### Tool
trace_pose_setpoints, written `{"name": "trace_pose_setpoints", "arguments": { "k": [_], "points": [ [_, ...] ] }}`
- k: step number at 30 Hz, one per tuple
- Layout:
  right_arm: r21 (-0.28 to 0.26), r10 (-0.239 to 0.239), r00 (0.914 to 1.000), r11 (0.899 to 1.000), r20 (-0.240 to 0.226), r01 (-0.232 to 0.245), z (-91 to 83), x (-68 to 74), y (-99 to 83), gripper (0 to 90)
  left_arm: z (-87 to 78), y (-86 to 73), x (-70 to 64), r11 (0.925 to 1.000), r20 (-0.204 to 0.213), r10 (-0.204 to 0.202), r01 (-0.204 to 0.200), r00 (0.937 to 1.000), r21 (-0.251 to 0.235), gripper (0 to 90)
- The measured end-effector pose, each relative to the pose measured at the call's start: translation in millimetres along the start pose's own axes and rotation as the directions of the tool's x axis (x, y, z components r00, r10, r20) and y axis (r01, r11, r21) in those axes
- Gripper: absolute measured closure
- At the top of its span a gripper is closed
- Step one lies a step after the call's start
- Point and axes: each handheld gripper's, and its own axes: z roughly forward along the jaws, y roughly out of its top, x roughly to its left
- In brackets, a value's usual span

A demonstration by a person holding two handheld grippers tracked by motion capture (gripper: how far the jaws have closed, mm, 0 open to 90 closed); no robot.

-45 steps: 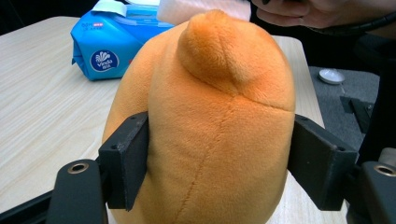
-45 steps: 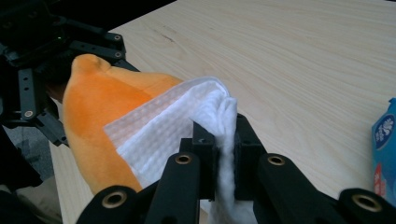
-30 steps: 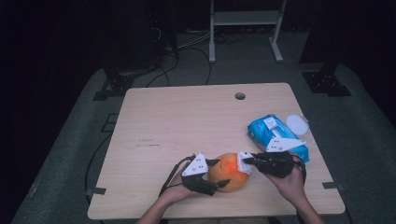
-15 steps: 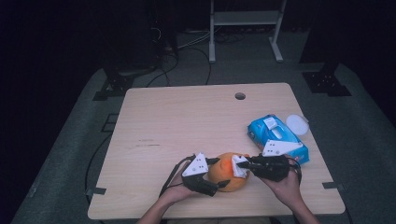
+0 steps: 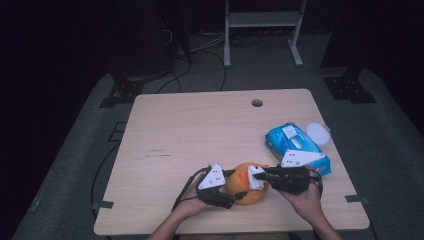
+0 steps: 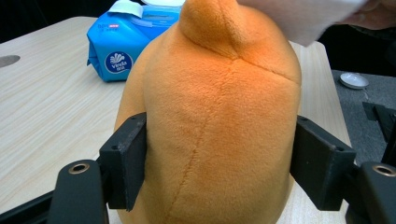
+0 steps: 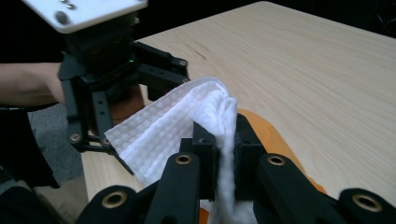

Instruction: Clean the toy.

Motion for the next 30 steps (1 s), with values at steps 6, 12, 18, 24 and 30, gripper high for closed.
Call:
{"name": "trace_pose_setpoints", "arguments": {
  "k": [6,12,18,24,30],
  "points": [
    [0.008,-0.004,1.0000,1.000,-0.001,0.004,1.2,-3.0,-0.9,82.0,-0.8,-1.5,3.5,0.9997,0.016,-0.017,0.017,0.9997,-0.017,14.5],
    [0.011,0.017,0.9998,1.000,0.014,-0.017,-3.7,-11.7,-4.6,82.0,3.2,-3.8,7.2,0.9989,0.023,-0.042,0.043,0.9988,-0.018,20.7],
    [-0.004,0.016,0.9991,1.000,0.039,-0.016,-8.2,-7.6,-1.1,82.1,2.8,4.6,4.2,0.9990,-0.016,-0.045,0.045,0.9989,0.006,34.6],
    [0.028,-0.101,0.9944,0.995,0.032,0.100,4.8,18.2,9.1,82.2,5.2,6.7,-0.4,0.9995,-0.027,-0.027,0.028,0.9993,0.018,35.0],
    [-0.001,-0.047,0.9950,0.999,0.088,0.047,-7.6,1.6,6.4,82.2,10.3,6.2,-7.3,0.9998,-0.027,-0.012,0.013,0.9996,0.014,35.1]
  ]
}}
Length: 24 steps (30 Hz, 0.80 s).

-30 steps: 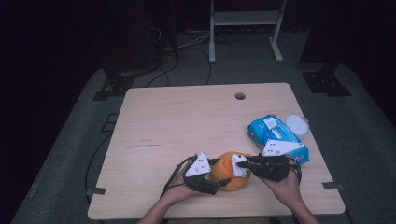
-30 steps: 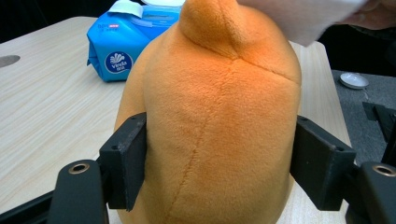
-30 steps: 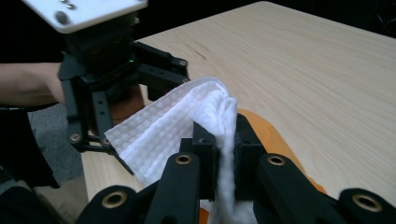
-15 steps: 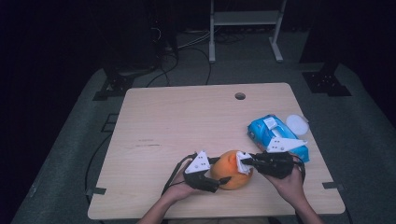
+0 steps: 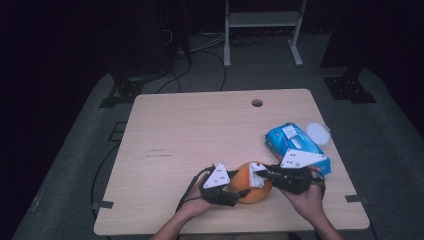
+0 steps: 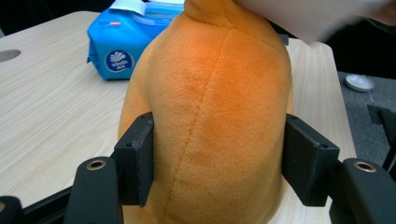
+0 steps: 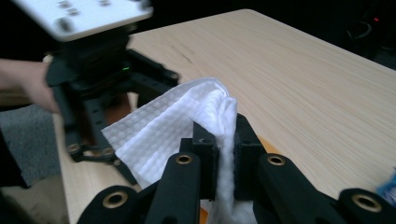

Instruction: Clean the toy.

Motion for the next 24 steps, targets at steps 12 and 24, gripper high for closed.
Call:
{"name": "trace_pose_setpoints", "arguments": {
  "k": [12,24],
  "points": [
    [0.011,0.033,0.9994,0.999,-0.012,-0.033,1.6,-5.0,-0.8,82.1,2.0,-3.4,-2.1,1.0000,0.019,-0.003,0.003,0.9998,-0.001,34.7],
    [0.076,0.095,0.9951,0.993,-0.027,-0.093,2.3,-20.2,-14.4,82.0,-0.1,-6.1,8.9,0.9997,0.064,-0.015,0.016,0.9978,-0.018,8.9]
  ]
}}
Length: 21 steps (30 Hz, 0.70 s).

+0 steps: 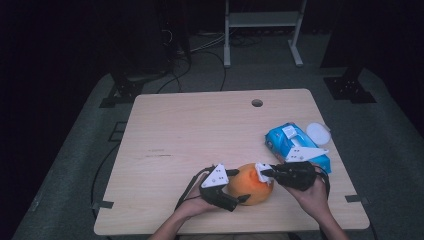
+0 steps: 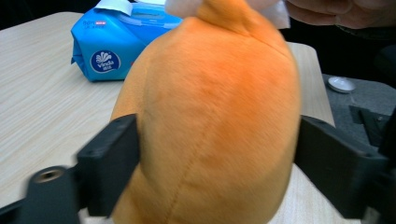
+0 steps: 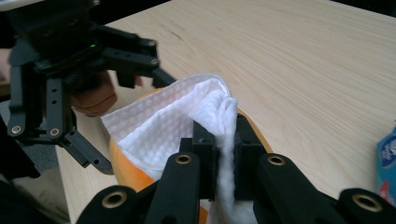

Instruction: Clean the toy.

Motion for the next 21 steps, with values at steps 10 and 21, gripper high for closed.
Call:
{"name": "trace_pose_setpoints", "arguments": {
  "k": [10,21],
  "points": [
    [-0.071,-0.011,0.9995,0.997,-0.029,0.009,-0.7,11.9,8.1,82.1,-5.0,7.7,-0.7,0.9988,-0.038,0.048,-0.049,0.9981,-0.010,33.2],
    [-0.058,0.064,0.9960,0.996,-0.063,-0.067,28.1,0.2,5.5,82.2,-25.7,9.6,5.1,0.9876,-0.176,0.126,-0.107,0.9763,0.115,33.3]
  ]
}}
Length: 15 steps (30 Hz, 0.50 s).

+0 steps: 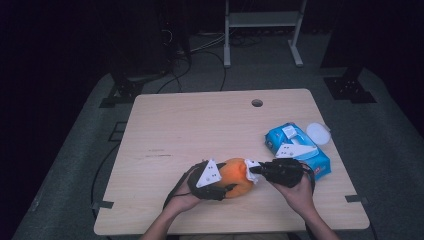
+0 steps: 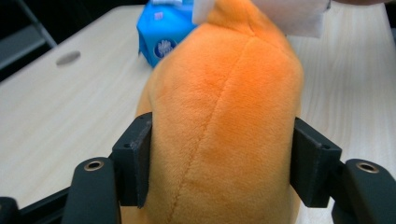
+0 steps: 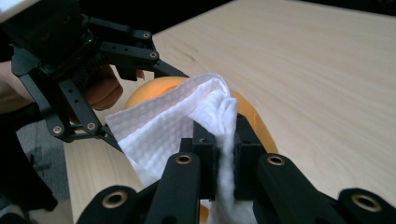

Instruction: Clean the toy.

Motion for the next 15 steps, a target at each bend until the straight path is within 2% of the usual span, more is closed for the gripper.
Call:
{"name": "trace_pose_setpoints", "arguments": {
  "k": [1,4,5,8,10,11,12,13,14,15],
  "points": [
    [-0.003,-0.005,1.0000,1.000,0.007,0.005,-0.5,0.9,0.5,82.2,0.5,1.3,-1.2,0.9999,-0.004,0.014,-0.014,0.9999,0.008,32.7],
    [-0.027,-0.008,1.0000,1.000,-0.001,0.008,-5.1,2.5,3.7,82.2,2.9,3.1,-5.7,0.9998,0.000,0.020,-0.020,0.9998,0.005,29.7],
    [-0.043,-0.006,0.9999,0.999,-0.008,0.006,-7.7,3.9,5.7,82.2,5.8,3.1,-10.5,0.9996,0.016,0.025,-0.025,0.9996,0.013,27.9],
    [-0.005,0.001,0.9993,1.000,-0.038,-0.001,-3.8,1.6,1.9,82.0,5.5,4.5,-12.0,0.9994,0.042,0.030,-0.031,0.9987,0.016,23.6],
    [0.008,0.010,0.9984,1.000,-0.055,-0.010,-2.7,0.4,0.0,82.1,0.3,5.8,-6.9,0.9999,0.096,-0.014,0.014,0.9953,-0.004,23.0],
    [0.035,0.011,0.9971,0.999,-0.075,-0.008,-2.8,-0.3,-2.3,82.1,-7.0,7.0,1.3,0.9974,0.132,-0.050,0.056,0.9900,-0.045,24.1],
    [0.035,0.011,0.9971,0.999,-0.075,-0.008,-2.8,-0.3,-2.3,82.1,-7.0,7.0,1.3,0.9974,0.132,-0.050,0.056,0.9900,-0.045,26.4],
    [0.048,0.011,0.9965,0.999,-0.083,-0.007,-3.7,-0.5,-3.0,82.0,-9.9,8.0,4.3,0.9953,0.143,-0.063,0.073,0.9878,-0.064,26.4],
    [0.075,0.014,0.9953,0.997,-0.096,-0.007,-5.0,-1.2,-4.8,82.0,-11.2,8.7,5.0,0.9939,0.164,-0.072,0.084,0.9838,-0.071,33.1],
    [0.079,0.014,0.9953,0.997,-0.096,-0.006,-6.4,-1.7,-5.5,82.0,-9.5,7.9,3.0,0.9949,0.171,-0.071,0.082,0.9827,-0.058,36.5]
  ]
}}
